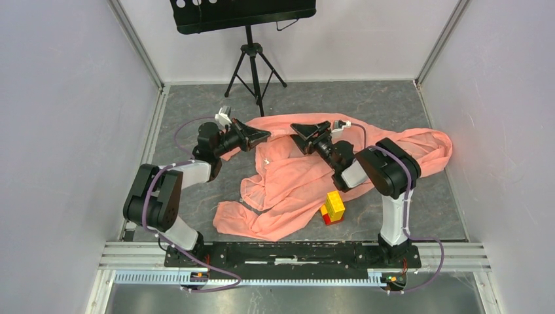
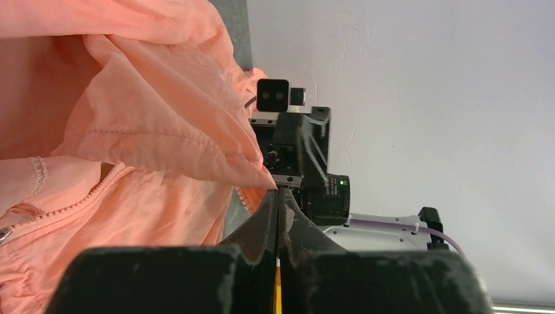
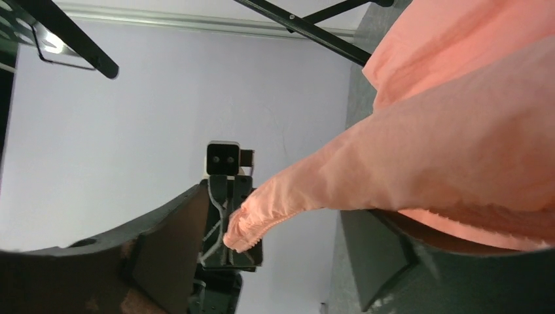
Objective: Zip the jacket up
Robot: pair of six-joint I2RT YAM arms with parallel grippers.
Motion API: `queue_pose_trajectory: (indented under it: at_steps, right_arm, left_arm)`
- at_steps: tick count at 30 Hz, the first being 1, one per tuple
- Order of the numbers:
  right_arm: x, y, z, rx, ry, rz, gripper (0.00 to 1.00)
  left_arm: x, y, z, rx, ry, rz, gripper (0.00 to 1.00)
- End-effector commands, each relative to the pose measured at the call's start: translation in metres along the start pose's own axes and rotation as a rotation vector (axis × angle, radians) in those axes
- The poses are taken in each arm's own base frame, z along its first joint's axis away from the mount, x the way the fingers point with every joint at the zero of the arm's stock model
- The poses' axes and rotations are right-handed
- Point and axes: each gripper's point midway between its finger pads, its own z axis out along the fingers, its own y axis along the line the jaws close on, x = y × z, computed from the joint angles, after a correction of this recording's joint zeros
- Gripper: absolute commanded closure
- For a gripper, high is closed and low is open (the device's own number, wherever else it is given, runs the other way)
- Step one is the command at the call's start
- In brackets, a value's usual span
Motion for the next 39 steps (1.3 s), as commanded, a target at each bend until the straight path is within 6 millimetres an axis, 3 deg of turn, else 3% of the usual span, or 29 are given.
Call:
queue_pose_trajectory:
  at_steps: [1, 4, 5, 7, 8, 11, 14, 19, 20, 21, 25, 32, 35, 39]
  right_arm:
    - [-0.006, 0.022, 0.01, -0.086, -0.017, -0.007, 0.36]
    - [0.001, 0.009, 0.015, -0.012, 0.039, -0.052, 0.92]
    - [0.004, 0.005, 0.016, 0.015, 0.067, -0.07, 1.0]
    - [0.011, -0.003, 0.011, 0.089, 0.109, -0.086, 1.0]
    - [0.013, -0.007, 0.008, 0.124, 0.129, -0.101, 1.0]
    - [0.012, -0.028, -0.002, 0.327, 0.166, -0.143, 1.0]
    - [0.011, -0.046, -0.009, 0.506, 0.197, -0.168, 1.0]
    - [0.01, -0.04, -0.01, 0.531, 0.218, -0.161, 1.0]
    - [0.009, -0.038, -0.01, 0.53, 0.211, -0.16, 1.0]
    - [0.008, -0.038, -0.01, 0.534, 0.207, -0.154, 1.0]
    - [0.009, -0.035, -0.008, 0.531, 0.223, -0.121, 1.0]
    - [0.014, -0.024, -0.006, 0.5, 0.242, -0.081, 1.0]
    - [0.015, -0.023, -0.007, 0.499, 0.242, -0.079, 1.0]
    - [0.015, -0.024, -0.008, 0.499, 0.245, -0.073, 1.0]
  left_arm:
    - [0.005, -0.009, -0.001, 0.032, 0.012, 0.021, 0.98]
    - [0.002, 0.001, -0.002, -0.039, -0.005, 0.076, 0.98]
    - [0.0, 0.004, -0.003, -0.067, -0.012, 0.107, 0.98]
    - [-0.009, 0.012, -0.004, -0.142, -0.034, 0.214, 0.97]
    - [-0.011, 0.017, -0.005, -0.174, -0.041, 0.258, 0.92]
    - [-0.016, 0.018, -0.01, -0.196, -0.076, 0.372, 0.61]
    - [-0.012, 0.017, -0.008, -0.181, -0.076, 0.43, 0.43]
    - [0.003, 0.029, 0.0, -0.212, -0.051, 0.452, 0.33]
    - [0.004, 0.033, -0.001, -0.231, -0.064, 0.444, 0.22]
    - [0.006, 0.039, -0.003, -0.253, -0.077, 0.435, 0.17]
    - [0.022, 0.05, -0.011, -0.289, -0.163, 0.408, 0.14]
    - [0.037, 0.066, 0.001, -0.274, -0.126, 0.367, 0.19]
    - [0.036, 0.067, 0.01, -0.261, -0.108, 0.377, 0.24]
    - [0.032, 0.063, 0.021, -0.238, -0.103, 0.383, 0.38]
